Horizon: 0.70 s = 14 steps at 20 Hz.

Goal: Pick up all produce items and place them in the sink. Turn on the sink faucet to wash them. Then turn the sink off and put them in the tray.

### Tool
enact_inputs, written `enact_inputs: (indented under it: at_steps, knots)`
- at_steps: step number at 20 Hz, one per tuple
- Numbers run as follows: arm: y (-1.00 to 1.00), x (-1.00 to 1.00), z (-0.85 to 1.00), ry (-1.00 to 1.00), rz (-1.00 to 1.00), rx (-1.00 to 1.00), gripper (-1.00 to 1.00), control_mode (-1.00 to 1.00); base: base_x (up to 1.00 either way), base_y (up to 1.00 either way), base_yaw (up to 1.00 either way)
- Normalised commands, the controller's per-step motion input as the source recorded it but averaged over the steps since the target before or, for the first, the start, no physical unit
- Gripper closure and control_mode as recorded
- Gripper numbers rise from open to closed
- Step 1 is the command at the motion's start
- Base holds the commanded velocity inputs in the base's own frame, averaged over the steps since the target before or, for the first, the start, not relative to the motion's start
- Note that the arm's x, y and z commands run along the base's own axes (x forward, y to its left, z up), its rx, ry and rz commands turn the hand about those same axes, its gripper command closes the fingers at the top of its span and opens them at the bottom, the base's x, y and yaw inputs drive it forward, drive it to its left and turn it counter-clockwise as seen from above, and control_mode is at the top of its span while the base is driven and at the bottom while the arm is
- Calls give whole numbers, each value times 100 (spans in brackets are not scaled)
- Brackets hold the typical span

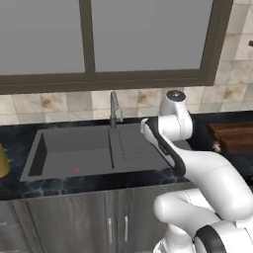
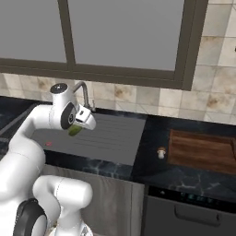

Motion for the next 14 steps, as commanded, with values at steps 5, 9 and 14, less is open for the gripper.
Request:
enact_inputs:
  at_steps: [5,9,14]
  knots:
    - [0,0,0,0,0,0,100,100,45,-29,0]
    - [0,0,0,0,0,0,100,100,52,-1,-7]
    - [0,0,0,0,0,0,100,100,48,0,-16]
